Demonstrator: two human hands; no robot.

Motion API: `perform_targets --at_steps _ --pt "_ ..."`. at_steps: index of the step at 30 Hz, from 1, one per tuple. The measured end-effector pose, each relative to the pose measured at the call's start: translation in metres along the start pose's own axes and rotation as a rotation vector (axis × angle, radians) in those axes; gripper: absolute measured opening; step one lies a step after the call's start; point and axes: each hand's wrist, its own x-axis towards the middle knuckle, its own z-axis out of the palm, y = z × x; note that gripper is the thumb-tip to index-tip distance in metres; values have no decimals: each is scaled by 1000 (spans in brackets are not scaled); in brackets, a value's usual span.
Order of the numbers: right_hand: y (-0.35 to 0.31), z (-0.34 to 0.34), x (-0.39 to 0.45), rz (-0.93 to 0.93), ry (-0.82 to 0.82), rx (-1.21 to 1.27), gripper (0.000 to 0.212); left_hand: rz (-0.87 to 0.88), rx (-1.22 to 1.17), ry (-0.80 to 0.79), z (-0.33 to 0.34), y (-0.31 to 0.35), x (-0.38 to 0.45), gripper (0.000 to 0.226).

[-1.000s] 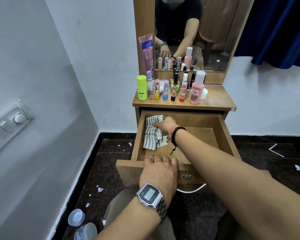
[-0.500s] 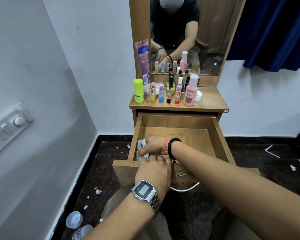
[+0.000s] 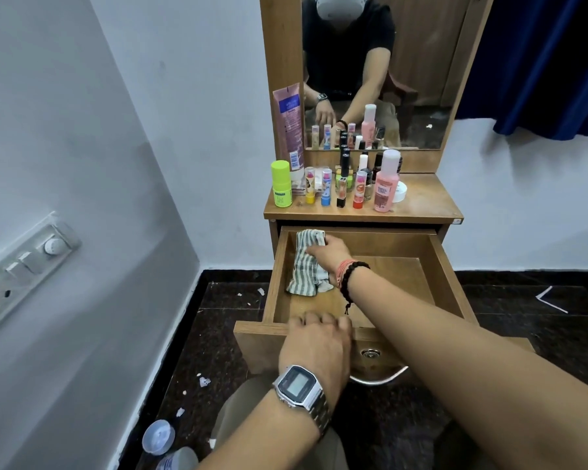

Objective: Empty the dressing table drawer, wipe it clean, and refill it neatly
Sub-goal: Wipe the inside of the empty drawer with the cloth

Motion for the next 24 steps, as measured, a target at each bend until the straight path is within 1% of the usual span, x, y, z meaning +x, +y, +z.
perform_targets --at_steps 2,4,5,7,9,10,12,13,14,16,17,19,21,24 --pt "1 13 -1 10 -63 -1 40 2 4 6 1 -1 0 33" --pt "1 25 -7 30 -168 -101 55 4 12 13 2 -1 1 36" --pt "-1 28 -11 28 -202 -195 55 4 14 17 2 -1 1 37" --pt "-2 25 -18 45 -278 -342 45 3 19 27 2 -1 2 36" --pt "-3 19 -31 104 -410 -381 36 2 34 26 2 1 2 37" --pt "-3 17 -38 127 -471 -418 36 -1 43 17 2 1 2 39" --pt "-3 10 -50 152 -531 -452 37 -6 55 2 1 1 1 41" --pt "-3 6 -54 161 -543 -392 38 -7 55 1 0 1 1 41" --pt "-3 1 -56 186 -562 -275 33 -7 52 6 0 1 0 40" --pt "-5 -9 -60 245 -611 38 14 -3 42 28 1 -1 -1 36" --pt "-6 -15 -62 240 -614 167 12 -1 37 41 1 -2 -2 33" --pt "-5 -29 -65 157 -547 297 13 -4 25 61 3 -2 -3 30" --pt "-4 -43 -69 72 -455 324 15 -6 11 81 5 -3 -2 32" --pt "-1 -70 -79 -15 -333 235 26 14 -5 118 6 -6 -2 31"
